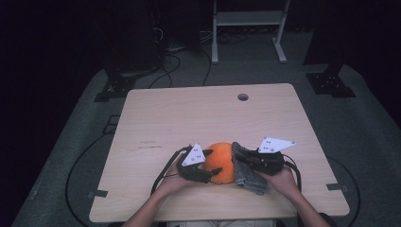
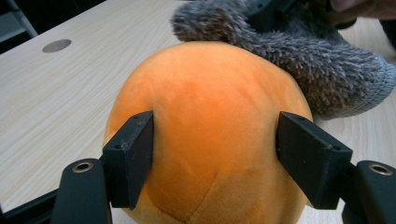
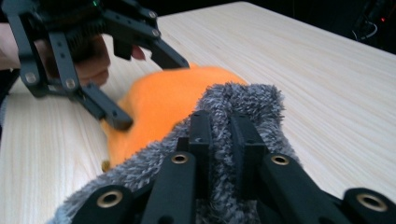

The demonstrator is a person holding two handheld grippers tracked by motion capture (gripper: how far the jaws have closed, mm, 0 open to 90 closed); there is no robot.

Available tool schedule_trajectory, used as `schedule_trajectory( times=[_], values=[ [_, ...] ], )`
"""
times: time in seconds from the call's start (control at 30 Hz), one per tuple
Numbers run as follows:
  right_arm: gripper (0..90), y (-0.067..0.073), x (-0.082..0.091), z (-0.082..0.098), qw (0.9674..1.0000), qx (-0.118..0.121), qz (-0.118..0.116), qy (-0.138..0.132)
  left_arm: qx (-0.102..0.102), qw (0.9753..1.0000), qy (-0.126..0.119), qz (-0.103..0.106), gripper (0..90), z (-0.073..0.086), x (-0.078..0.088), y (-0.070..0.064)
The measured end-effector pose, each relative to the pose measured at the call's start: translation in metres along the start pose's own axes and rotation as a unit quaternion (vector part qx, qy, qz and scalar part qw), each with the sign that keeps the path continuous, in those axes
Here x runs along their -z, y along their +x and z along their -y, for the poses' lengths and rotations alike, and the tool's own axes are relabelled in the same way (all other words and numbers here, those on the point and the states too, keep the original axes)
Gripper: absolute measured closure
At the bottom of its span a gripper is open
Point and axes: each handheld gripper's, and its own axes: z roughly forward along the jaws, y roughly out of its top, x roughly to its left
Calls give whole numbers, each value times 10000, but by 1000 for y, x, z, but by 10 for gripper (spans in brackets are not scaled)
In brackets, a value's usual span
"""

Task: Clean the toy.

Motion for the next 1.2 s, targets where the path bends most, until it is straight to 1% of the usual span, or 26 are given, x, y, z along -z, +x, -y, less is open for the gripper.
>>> schedule_trajectory(
  times=[0.03,0.1,0.17,0.2,0.27,0.33,0.37,0.4,0.43,0.5,0.57,0.63,0.7,0.8,0.83,0.87,0.93,0.97,1.0,1.07,1.13,1.17,1.2],
  values=[
    [811,-2,2,2,10000,17,40,58,41,10000,-1,-7,287,0,1,1],
    [813,-5,7,7,9998,-74,96,184,60,10000,3,-9,287,1,1,1],
    [814,-8,12,12,9995,-197,84,224,11,10000,4,-37,284,1,1,0],
    [814,-9,14,12,9996,-231,52,180,-26,10000,-8,-45,283,0,0,-1],
    [814,-7,14,7,9997,-218,-47,66,-124,9999,-29,-48,283,0,-1,-4],
    [813,-4,12,-1,9996,-202,-165,-93,-232,9997,-33,-48,283,-2,-2,-7],
    [813,-2,9,-4,9996,-166,-184,-130,-290,9996,-21,-62,283,-2,-2,-8],
    [813,-1,6,-6,9997,-112,-188,-72,-290,9996,-2,-75,283,-2,-2,-8],
    [814,-1,4,-6,9999,-52,-141,-20,-246,9997,-3,-71,283,-1,-1,-7],
    [815,-4,3,-2,9998,-157,-119,26,-126,9999,-16,-40,283,0,0,-5],
    [816,-8,5,4,9996,-235,4,160,-52,10000,-44,-23,283,1,1,-3],
    [817,-12,9,12,9991,-336,89,263,-43,10000,-48,-16,283,1,1,-3],
    [816,-13,13,16,9988,-386,95,302,-133,9999,-12,-21,283,0,1,-5],
    [816,-11,15,11,9990,-401,43,173,-229,9997,-22,35,284,-1,0,-7],
    [816,-10,14,7,9993,-372,-16,54,-257,9997,-26,50,285,-1,0,-7],
    [816,-8,12,3,9994,-338,-48,-6,-274,9996,-19,59,286,-1,0,-8],
    [816,-6,8,-3,9997,-241,-61,-30,-276,9996,-17,63,285,-1,1,-8],
    [816,-6,5,-4,9998,-190,-37,9,-259,9996,-22,76,285,-1,1,-7],
    [816,-6,4,-4,9998,-199,-13,33,-214,9997,-45,88,285,0,2,-6],
    [817,-11,3,1,9994,-309,51,160,-186,9997,-71,103,287,0,2,-6],
    [817,-15,4,7,9985,-368,205,353,-211,9997,-65,102,287,0,2,-7],
    [817,-17,6,10,9979,-437,232,409,-220,9997,-65,112,287,0,3,-8],
    [818,-17,10,12,9979,-477,225,380,-217,9997,-61,120,287,-1,3,-9]
  ],
)
